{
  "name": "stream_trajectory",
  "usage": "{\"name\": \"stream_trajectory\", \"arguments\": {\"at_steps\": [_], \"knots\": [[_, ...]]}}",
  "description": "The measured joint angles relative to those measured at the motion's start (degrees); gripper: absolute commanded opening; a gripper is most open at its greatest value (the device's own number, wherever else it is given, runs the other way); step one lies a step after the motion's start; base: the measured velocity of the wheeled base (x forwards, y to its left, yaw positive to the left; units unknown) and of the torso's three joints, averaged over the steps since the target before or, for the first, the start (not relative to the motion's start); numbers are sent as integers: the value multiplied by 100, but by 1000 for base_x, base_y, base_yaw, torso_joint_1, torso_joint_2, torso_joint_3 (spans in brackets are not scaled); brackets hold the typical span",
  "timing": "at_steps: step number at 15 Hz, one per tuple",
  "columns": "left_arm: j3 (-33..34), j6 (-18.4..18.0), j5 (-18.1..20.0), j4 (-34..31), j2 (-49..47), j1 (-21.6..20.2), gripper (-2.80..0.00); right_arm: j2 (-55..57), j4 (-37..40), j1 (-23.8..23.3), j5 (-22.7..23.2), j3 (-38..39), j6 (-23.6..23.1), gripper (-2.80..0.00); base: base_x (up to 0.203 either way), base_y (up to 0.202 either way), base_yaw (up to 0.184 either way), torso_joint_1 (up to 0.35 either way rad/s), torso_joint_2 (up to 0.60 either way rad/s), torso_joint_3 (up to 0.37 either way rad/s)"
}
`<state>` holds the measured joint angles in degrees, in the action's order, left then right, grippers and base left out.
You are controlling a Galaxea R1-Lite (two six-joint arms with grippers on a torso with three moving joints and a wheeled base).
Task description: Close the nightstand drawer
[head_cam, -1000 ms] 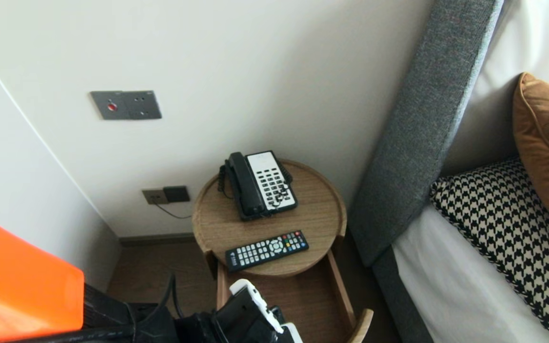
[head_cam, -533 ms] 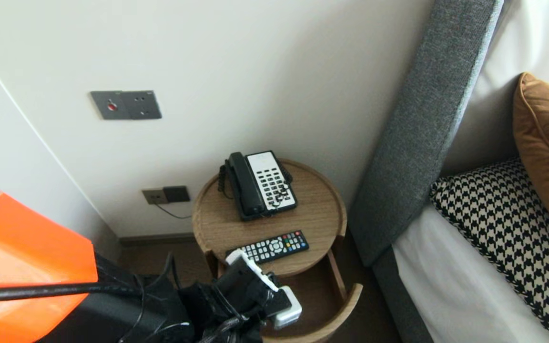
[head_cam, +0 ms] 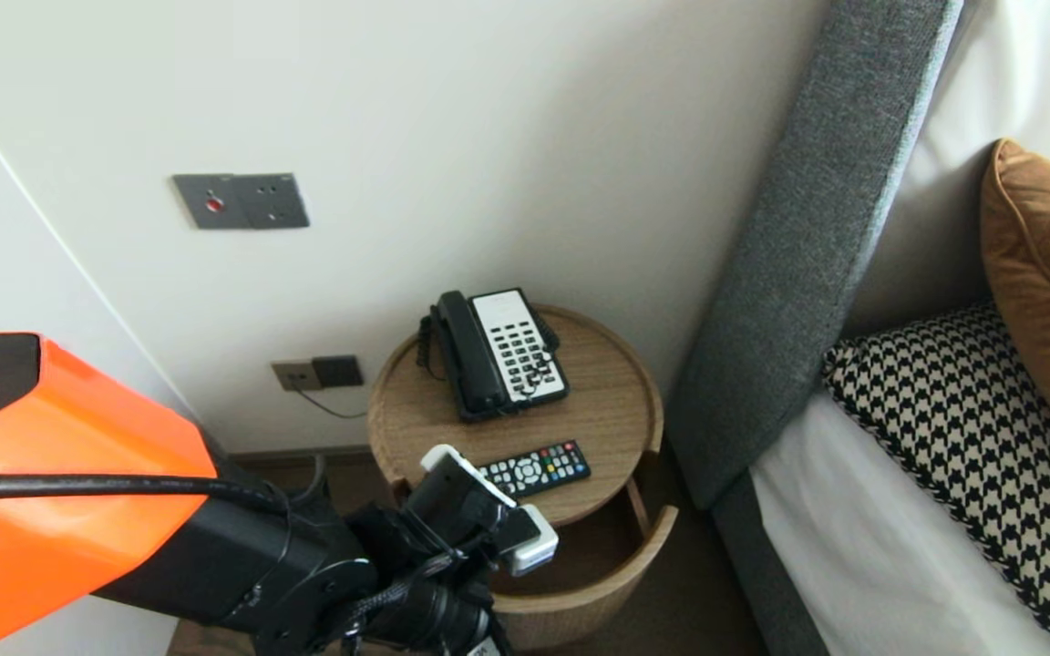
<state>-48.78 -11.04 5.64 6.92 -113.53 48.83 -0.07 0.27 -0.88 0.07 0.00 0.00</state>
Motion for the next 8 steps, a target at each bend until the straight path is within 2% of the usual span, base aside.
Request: {"name": "stream_trajectory", "arguments": {"at_steps": [4,8], "knots": [[-3,8,-28,482,-35,-183,-280,0,0,4,0,0,0,-280,0,0,0,0,0,0],[-1,12,-44,498,-88,-240,-280,0,0,2,0,0,0,-280,0,0,0,0,0,0]]}}
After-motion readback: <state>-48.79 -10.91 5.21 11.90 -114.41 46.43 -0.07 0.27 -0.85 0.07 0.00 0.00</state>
